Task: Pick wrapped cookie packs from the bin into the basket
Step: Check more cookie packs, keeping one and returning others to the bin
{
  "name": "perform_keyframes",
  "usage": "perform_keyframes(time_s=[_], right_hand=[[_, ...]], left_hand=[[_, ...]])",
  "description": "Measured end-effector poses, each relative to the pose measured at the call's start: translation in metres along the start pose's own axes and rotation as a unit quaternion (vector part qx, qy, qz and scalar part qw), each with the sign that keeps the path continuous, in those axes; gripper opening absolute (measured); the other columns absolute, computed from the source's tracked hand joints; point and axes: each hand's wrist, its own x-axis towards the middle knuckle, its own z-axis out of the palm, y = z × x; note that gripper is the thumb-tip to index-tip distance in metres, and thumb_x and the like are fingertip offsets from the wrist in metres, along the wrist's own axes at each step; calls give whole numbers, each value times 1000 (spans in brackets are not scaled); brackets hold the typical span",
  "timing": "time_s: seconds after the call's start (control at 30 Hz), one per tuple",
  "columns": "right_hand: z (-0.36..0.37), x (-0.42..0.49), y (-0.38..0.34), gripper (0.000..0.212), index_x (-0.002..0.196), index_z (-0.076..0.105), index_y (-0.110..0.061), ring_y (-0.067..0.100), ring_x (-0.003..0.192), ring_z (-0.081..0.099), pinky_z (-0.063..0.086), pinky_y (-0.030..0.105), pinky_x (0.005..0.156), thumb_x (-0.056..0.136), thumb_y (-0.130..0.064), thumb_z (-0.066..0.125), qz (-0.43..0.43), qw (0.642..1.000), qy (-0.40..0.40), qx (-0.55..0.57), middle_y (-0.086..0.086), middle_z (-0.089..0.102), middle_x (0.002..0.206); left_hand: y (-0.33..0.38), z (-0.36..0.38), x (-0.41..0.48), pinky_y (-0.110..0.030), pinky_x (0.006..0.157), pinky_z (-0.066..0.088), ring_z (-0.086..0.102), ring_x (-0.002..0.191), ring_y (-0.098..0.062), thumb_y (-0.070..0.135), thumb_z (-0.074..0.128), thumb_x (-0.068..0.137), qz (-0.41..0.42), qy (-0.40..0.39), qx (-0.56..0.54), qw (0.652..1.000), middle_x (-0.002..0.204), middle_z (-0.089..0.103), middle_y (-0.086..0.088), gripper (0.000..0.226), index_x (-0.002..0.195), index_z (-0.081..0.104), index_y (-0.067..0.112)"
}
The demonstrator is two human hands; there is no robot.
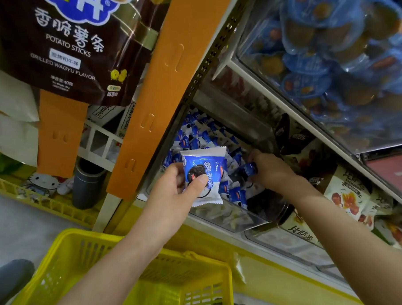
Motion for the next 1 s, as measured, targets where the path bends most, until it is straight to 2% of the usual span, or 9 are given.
perform_keyframes(time_s=[0.1,0.2,0.33,0.47,0.63,0.73,0.8,0.87,1.0], right_hand=[[-8,-26,3,43,118,44,-17,27,97,58,43,30,71,81,-18,67,-13,990,127,62,10,56,112],[-19,-54,-3,38,103,44,-28,12,84,58,48,25,70,77,-21,72,-30,949,190,251,-5,58,95],[-26,-89,-20,39,89,46,-34,-1,65,61,52,19,60,71,-18,77,-108,886,82,444,-8,61,88],[-25,-109,-33,38,92,48,-32,4,68,64,57,25,64,73,-14,75,-138,846,7,515,2,65,97],[-18,-119,-40,39,106,47,-28,10,74,68,58,24,69,82,-2,63,-149,798,-31,584,6,60,113],[-19,-124,-41,21,110,53,-28,5,83,68,55,18,66,90,-22,49,-167,767,-58,616,-7,63,106],[-20,-127,-42,25,98,60,-29,-1,74,65,52,15,61,85,-42,43,-167,774,-60,608,-16,69,86],[-17,-126,-43,30,89,65,-27,6,71,63,52,24,66,81,-51,49,-177,824,-23,538,-12,67,80],[-11,-121,-42,18,96,69,-26,5,83,66,53,25,77,83,-37,62,-172,841,0,513,-9,71,93]], left_hand=[[-2,2,-2,-11,73,48,62,89,8,29,59,85,-17,1,-4,1000,98,68,13,14,99,56,30],[-3,4,-6,-26,91,45,62,98,0,45,57,76,-32,-16,-18,999,102,70,12,31,103,60,31],[-1,9,-10,-36,104,39,60,109,-7,53,56,68,-34,-42,-57,997,111,68,10,53,114,59,27],[-2,9,-13,-39,103,39,61,109,-14,44,52,77,-33,-46,-90,994,110,69,2,45,113,59,19],[-2,7,-15,-26,72,56,66,98,-11,38,51,78,-54,-94,-124,986,106,70,6,41,118,51,29],[-3,6,-14,-27,72,56,67,97,-10,40,57,73,-46,-97,-92,990,106,70,10,45,117,48,34],[-4,5,-13,-24,78,51,65,100,-7,44,63,67,-39,-94,-44,994,107,69,11,53,116,50,33],[-4,6,-13,-12,69,48,63,95,1,47,67,62,-24,-91,6,996,104,69,12,58,116,53,30],[-9,7,-13,-7,69,48,63,92,6,44,72,54,-31,-79,25,996,108,64,13,75,123,44,34]])
